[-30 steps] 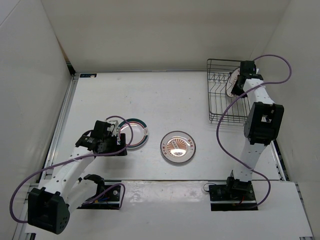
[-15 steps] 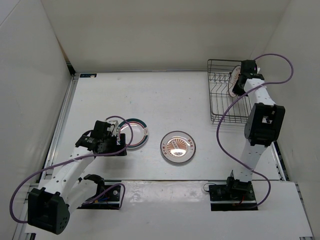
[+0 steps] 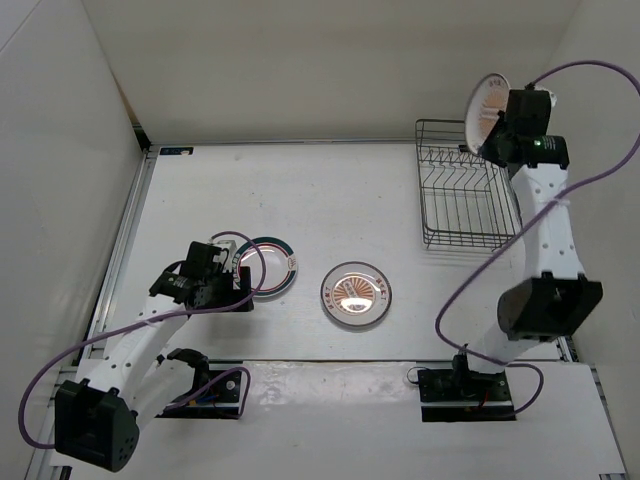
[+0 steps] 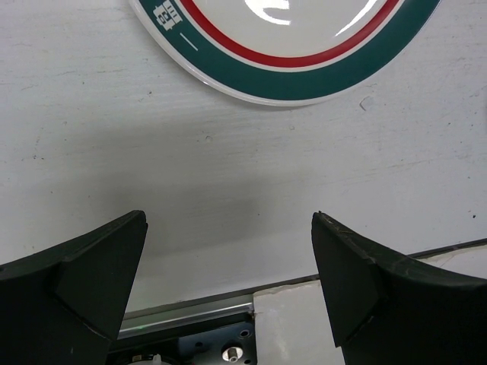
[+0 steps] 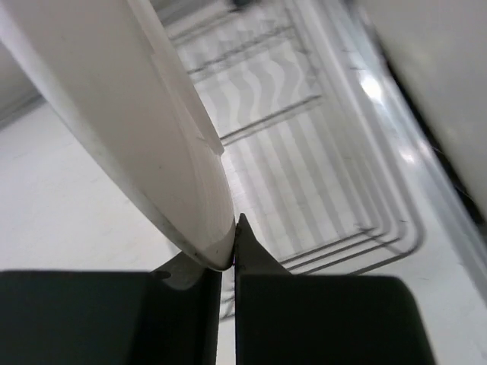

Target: Unload the plates from the dish rack

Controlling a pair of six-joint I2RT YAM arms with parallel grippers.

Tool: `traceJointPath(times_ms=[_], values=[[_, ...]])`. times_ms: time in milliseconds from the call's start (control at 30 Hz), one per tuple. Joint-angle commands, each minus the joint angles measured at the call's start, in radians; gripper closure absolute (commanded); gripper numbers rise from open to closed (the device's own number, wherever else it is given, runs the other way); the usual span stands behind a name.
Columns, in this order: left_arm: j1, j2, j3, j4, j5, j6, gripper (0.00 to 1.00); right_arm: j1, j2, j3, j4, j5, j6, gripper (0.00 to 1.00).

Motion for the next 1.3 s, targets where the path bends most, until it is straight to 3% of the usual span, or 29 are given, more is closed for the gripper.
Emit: traceJointPath(times_ms=[0, 67, 100, 133, 200, 233, 267, 367, 467, 667, 867, 967, 1167, 1267], values=[[-0.006, -0.038, 0.026, 0.006, -0.006, 0.005, 0.00, 0.113, -0.172, -0.016, -0.042, -0.242, 0.005, 1.00], [-0.006, -0.046, 0.024, 0.011, -0.009, 0.006, 0.00, 0.191, -0.287, -0.128, -0.039, -0.412, 0.063, 1.00], [-0.005, -0.046, 0.024, 0.015, -0.011, 0.002, 0.00, 0.231, -0.322, -0.321, -0.001, -0.551, 0.103, 1.00], [-0.006, -0.043, 0.027, 0.011, -0.012, 0.003, 0.00, 0.254, -0.444, -0.399, 0.080, -0.595, 0.149, 1.00], [-0.005, -0.038, 0.029, 0.009, -0.014, 0.005, 0.00, 0.367, -0.511, -0.540, 0.145, -0.673, 0.192, 1.00], [-0.005, -0.035, 0.029, 0.006, -0.012, 0.003, 0.00, 0.412, -0.566, -0.688, 0.168, -0.678, 0.194, 1.00], [-0.006, -0.033, 0.029, 0.009, -0.015, 0.000, 0.00, 0.511, -0.581, -0.725, 0.169, -0.677, 0.192, 1.00], [-0.005, -0.023, 0.029, 0.012, -0.012, 0.000, 0.00, 0.611, -0.678, -0.945, 0.208, -0.622, 0.226, 1.00], [-0.006, -0.016, 0.033, 0.012, -0.011, 0.003, 0.00, 0.625, -0.782, -1.082, 0.320, -0.626, 0.281, 1.00], [-0.006, -0.007, 0.032, 0.012, -0.012, 0.003, 0.00, 0.644, -0.772, -1.338, 0.616, -0.701, 0.456, 1.00], [-0.006, -0.003, 0.033, 0.012, -0.011, 0.003, 0.00, 0.647, -0.729, -1.409, 0.717, -0.706, 0.491, 1.00], [-0.006, -0.001, 0.033, 0.012, -0.009, 0.002, 0.00, 0.644, -0.735, -1.408, 0.673, -0.669, 0.482, 1.00], [-0.006, -0.006, 0.033, 0.012, -0.009, 0.002, 0.00, 0.647, -0.744, -1.432, 0.651, -0.658, 0.501, 0.75], [-0.006, -0.004, 0.036, 0.012, -0.008, 0.002, 0.00, 0.644, -0.750, -1.447, 0.645, -0.646, 0.530, 0.71]])
